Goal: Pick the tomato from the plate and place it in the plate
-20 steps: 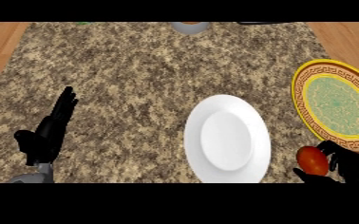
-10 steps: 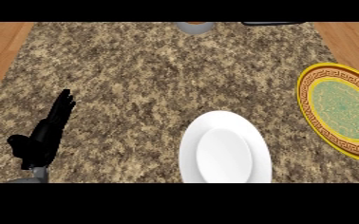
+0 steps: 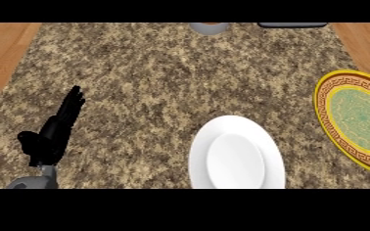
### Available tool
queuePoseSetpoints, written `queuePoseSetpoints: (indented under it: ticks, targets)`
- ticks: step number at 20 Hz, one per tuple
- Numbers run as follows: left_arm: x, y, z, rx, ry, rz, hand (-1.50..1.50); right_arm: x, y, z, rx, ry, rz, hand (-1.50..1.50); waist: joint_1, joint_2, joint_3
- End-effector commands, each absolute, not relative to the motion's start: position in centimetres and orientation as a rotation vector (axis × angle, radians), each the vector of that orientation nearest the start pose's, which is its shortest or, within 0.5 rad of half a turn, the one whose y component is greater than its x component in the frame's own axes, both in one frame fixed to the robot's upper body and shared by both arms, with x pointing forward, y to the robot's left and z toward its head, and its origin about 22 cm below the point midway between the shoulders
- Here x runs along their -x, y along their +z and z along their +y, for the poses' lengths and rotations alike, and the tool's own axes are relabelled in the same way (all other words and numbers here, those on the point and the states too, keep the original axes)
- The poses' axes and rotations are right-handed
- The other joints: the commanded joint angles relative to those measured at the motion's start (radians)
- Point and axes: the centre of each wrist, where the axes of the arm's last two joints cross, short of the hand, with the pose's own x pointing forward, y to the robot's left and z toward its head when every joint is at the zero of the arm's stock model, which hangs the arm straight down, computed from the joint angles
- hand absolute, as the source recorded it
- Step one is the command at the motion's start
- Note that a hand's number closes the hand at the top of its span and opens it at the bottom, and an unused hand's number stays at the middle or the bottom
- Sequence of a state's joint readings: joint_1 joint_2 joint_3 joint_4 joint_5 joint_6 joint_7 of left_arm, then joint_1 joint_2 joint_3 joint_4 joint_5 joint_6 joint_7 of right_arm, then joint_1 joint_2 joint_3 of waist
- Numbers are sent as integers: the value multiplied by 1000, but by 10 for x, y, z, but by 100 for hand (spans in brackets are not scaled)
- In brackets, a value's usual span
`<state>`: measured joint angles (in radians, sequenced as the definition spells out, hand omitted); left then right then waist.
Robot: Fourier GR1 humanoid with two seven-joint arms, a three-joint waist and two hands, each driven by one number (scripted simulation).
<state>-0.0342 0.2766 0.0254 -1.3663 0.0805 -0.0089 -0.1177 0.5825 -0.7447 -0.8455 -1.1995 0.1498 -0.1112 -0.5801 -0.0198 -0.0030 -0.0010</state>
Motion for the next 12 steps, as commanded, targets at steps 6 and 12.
queuePoseSetpoints:
  ticks: [6,12]
  targets:
    - [-259,-28,305,-168,-136,-1515,0,-19,151,-569,1433,319,-1294,150,14,4,0]
    - [-253,-31,312,-169,-135,-1517,0,-84,166,-548,1381,376,-1301,150,22,5,0]
